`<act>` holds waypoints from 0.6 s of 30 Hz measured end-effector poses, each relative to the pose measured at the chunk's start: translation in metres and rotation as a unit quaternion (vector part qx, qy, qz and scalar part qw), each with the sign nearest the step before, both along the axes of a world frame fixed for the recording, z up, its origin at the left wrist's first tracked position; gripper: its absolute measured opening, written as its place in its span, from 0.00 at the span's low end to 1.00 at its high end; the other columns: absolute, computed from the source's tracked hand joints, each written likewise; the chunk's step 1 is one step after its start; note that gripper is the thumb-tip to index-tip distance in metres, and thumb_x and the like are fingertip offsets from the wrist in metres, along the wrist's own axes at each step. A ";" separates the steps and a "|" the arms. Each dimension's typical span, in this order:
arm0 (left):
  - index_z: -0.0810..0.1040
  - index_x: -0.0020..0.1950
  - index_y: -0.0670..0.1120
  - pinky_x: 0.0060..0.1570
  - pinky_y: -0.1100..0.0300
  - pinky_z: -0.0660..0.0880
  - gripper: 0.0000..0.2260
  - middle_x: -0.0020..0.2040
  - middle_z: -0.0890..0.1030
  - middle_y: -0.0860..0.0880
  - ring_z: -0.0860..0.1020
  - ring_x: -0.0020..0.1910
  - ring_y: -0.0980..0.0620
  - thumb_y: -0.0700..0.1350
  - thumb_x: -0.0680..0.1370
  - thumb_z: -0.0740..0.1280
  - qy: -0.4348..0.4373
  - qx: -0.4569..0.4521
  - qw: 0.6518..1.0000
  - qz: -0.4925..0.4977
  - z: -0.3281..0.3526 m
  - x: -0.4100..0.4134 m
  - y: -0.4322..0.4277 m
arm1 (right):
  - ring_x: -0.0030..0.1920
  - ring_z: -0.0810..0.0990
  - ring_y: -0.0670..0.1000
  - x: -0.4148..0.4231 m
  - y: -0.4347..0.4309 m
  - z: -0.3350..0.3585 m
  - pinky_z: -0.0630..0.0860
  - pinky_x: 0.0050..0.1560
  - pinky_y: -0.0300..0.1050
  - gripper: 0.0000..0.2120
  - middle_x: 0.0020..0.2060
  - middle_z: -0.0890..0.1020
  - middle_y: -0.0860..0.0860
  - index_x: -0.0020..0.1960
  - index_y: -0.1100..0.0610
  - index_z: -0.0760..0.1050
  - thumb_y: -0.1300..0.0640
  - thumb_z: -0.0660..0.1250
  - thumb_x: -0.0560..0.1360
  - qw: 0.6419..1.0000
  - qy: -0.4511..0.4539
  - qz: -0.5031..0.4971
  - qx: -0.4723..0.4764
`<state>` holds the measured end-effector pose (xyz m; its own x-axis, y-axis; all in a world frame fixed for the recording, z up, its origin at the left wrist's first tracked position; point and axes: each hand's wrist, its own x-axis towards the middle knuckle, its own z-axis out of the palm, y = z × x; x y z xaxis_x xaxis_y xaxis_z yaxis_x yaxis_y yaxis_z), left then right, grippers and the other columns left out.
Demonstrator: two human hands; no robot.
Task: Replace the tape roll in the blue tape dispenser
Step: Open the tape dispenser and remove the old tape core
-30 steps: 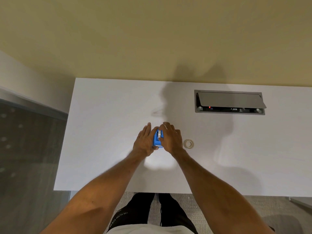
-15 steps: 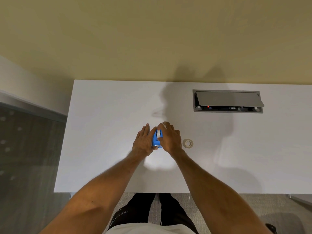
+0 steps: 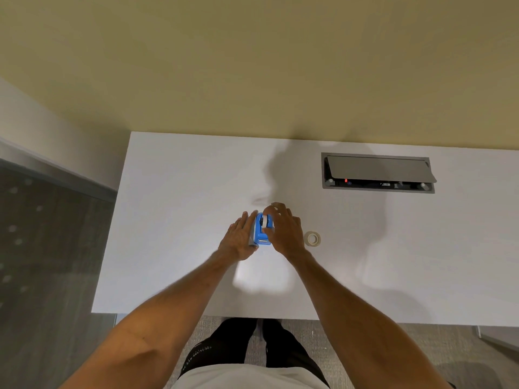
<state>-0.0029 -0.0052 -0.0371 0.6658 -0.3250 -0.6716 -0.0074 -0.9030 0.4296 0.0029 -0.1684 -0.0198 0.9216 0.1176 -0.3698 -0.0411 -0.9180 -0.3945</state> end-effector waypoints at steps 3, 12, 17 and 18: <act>0.45 0.89 0.42 0.89 0.50 0.50 0.36 0.89 0.50 0.43 0.52 0.90 0.45 0.44 0.87 0.63 -0.025 -0.020 0.999 0.042 0.009 -0.006 0.003 | 0.69 0.76 0.51 -0.006 0.000 0.005 0.75 0.71 0.45 0.21 0.74 0.72 0.51 0.73 0.53 0.71 0.48 0.69 0.83 0.999 -0.014 -0.025 0.028; 0.75 0.79 0.43 0.75 0.54 0.72 0.19 0.74 0.81 0.43 0.78 0.74 0.42 0.41 0.90 0.55 -0.090 -0.143 0.956 0.240 0.040 -0.016 -0.005 | 0.57 0.84 0.55 -0.026 0.006 0.019 0.81 0.65 0.51 0.15 0.58 0.85 0.55 0.65 0.60 0.78 0.59 0.74 0.80 0.971 -0.024 -0.120 0.206; 0.81 0.73 0.42 0.75 0.50 0.75 0.17 0.70 0.84 0.44 0.81 0.70 0.43 0.40 0.90 0.56 -0.062 -0.197 0.931 0.303 0.045 -0.025 -0.009 | 0.61 0.83 0.57 -0.041 0.005 0.024 0.80 0.68 0.52 0.17 0.61 0.85 0.57 0.67 0.63 0.78 0.61 0.74 0.79 0.952 -0.008 -0.147 0.267; 0.81 0.72 0.42 0.74 0.49 0.76 0.17 0.68 0.85 0.43 0.82 0.69 0.42 0.40 0.90 0.56 -0.056 -0.197 0.929 0.307 0.046 -0.027 -0.010 | 0.62 0.83 0.57 -0.043 0.004 0.025 0.80 0.69 0.53 0.18 0.62 0.85 0.57 0.67 0.63 0.78 0.62 0.75 0.79 0.951 -0.007 -0.145 0.273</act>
